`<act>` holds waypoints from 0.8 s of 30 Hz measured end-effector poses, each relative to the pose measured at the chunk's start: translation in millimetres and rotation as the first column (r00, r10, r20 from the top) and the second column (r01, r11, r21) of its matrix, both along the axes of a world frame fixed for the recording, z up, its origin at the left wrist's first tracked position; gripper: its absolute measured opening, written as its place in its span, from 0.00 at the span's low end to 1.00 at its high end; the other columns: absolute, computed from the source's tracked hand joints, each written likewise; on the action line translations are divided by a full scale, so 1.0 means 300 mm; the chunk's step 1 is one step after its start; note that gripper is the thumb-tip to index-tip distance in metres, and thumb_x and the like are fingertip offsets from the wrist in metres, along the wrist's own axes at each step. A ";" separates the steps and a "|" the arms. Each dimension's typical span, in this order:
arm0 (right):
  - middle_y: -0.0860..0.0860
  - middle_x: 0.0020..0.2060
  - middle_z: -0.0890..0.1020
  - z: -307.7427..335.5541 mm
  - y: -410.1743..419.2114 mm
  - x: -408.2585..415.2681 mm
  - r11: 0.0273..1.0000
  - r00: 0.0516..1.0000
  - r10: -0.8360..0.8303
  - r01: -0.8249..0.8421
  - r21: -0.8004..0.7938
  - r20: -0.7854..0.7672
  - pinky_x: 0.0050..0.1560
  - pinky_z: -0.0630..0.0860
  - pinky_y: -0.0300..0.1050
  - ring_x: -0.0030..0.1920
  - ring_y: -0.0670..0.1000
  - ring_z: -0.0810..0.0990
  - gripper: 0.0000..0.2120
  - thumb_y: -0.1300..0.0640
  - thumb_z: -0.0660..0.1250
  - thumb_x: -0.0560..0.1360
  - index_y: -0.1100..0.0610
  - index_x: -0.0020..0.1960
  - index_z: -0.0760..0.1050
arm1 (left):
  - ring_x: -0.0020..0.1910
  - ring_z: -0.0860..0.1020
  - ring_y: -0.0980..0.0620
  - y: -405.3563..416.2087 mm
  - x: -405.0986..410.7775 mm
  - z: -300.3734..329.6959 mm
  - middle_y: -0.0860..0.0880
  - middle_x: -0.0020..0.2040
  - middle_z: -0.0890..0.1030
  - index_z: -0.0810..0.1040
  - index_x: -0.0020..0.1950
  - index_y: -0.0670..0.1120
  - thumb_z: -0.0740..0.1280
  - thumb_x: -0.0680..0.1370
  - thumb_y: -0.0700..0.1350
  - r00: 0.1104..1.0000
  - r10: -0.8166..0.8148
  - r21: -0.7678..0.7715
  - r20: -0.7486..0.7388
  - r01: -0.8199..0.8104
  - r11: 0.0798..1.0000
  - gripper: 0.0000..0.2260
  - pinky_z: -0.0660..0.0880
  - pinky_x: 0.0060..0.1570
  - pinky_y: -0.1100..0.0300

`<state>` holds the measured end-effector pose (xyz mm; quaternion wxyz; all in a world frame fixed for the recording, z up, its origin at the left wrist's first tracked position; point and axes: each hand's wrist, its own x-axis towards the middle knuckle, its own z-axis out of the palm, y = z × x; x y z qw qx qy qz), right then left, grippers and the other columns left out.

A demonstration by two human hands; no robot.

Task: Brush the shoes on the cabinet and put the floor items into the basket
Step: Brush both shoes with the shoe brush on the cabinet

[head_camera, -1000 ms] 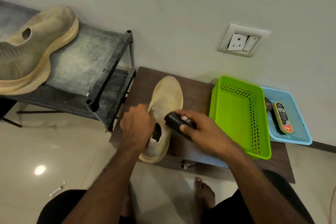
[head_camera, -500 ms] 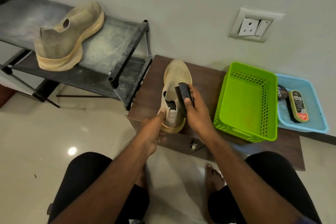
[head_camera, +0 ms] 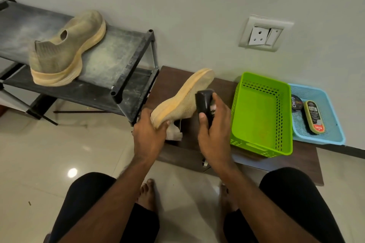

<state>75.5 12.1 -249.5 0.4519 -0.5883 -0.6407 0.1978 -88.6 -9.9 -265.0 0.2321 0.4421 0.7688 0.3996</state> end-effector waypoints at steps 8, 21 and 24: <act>0.56 0.71 0.67 -0.069 0.061 -0.092 0.931 0.813 0.348 -0.359 -0.068 0.467 0.64 0.74 0.57 0.69 0.58 0.66 0.29 0.59 0.68 0.77 0.52 0.76 0.63 | 0.44 0.75 0.49 -0.005 -0.007 -0.020 0.47 0.48 0.80 0.74 0.56 0.44 0.79 0.72 0.44 1.000 0.018 -0.050 -0.018 -0.019 0.999 0.18 0.72 0.43 0.55; 0.57 0.71 0.66 -0.082 0.279 -0.021 0.977 0.972 0.213 -0.212 -0.013 0.096 0.71 0.62 0.43 0.70 0.54 0.66 0.27 0.57 0.66 0.79 0.55 0.76 0.62 | 0.55 0.80 0.42 0.015 -0.064 -0.015 0.47 0.55 0.81 0.73 0.62 0.49 0.78 0.70 0.57 0.993 0.005 -0.159 -0.117 -0.024 0.987 0.27 0.80 0.50 0.47; 0.55 0.71 0.66 -0.120 0.172 -0.059 0.894 0.878 0.441 -0.447 -0.008 0.186 0.71 0.67 0.51 0.70 0.54 0.65 0.26 0.58 0.66 0.79 0.54 0.75 0.64 | 0.60 0.78 0.41 0.042 -0.065 0.006 0.49 0.62 0.80 0.68 0.70 0.55 0.77 0.70 0.58 0.986 -0.064 -0.170 -0.157 0.037 0.985 0.32 0.78 0.54 0.44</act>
